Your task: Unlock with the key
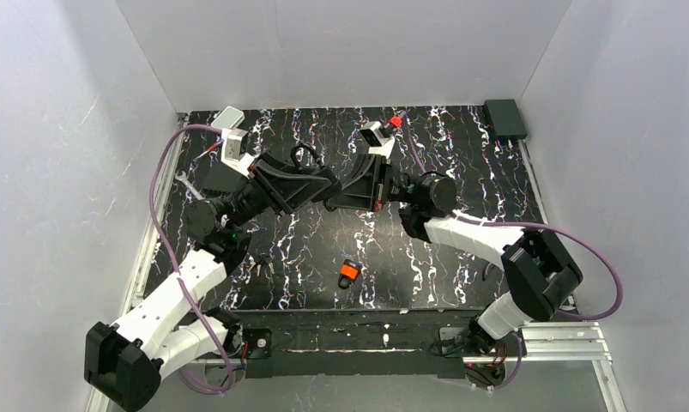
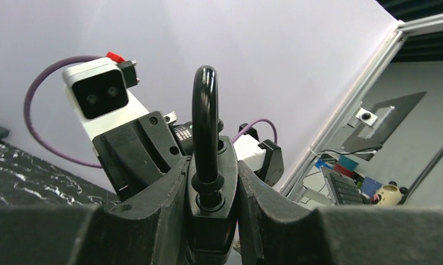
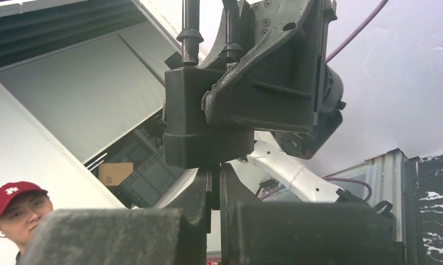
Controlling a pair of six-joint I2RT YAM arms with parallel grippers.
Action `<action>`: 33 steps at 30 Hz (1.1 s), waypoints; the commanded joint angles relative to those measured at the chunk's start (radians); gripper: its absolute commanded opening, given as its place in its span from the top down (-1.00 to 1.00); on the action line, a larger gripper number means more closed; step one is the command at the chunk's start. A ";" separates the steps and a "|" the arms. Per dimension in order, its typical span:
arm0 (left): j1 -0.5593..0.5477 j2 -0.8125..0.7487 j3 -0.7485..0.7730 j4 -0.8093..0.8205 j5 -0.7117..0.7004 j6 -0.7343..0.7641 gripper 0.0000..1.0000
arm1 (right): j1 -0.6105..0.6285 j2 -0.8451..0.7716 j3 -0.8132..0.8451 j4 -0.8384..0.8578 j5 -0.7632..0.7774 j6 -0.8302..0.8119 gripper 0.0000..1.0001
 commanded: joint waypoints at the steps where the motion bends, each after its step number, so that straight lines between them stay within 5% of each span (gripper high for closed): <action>1: -0.046 0.023 0.077 0.109 0.370 -0.042 1.00 | -0.031 0.015 0.117 0.259 0.222 0.057 0.97; 6: -0.045 0.048 0.102 0.095 0.348 -0.032 1.00 | -0.032 -0.008 0.125 0.190 0.186 0.027 0.97; 13: -0.046 0.031 0.065 0.013 0.291 0.018 1.00 | -0.035 -0.172 0.066 -0.270 0.140 -0.329 0.97; 14: -0.046 0.027 0.058 -0.001 0.278 0.026 1.00 | -0.035 -0.199 0.071 -0.364 0.136 -0.397 0.92; 17: -0.046 0.009 0.051 -0.096 0.228 0.080 1.00 | -0.036 -0.271 0.074 -0.613 0.133 -0.584 0.00; 19: -0.045 0.000 0.051 -0.175 0.197 0.117 1.00 | -0.035 -0.314 0.068 -0.720 0.125 -0.677 -0.29; 25: -0.044 0.009 0.048 -0.204 0.168 0.115 1.00 | -0.034 -0.452 0.040 -1.072 0.018 -1.034 -0.51; 33: -0.044 0.030 0.032 -0.204 0.156 0.111 1.00 | -0.034 -0.507 0.039 -1.138 0.076 -1.085 -0.55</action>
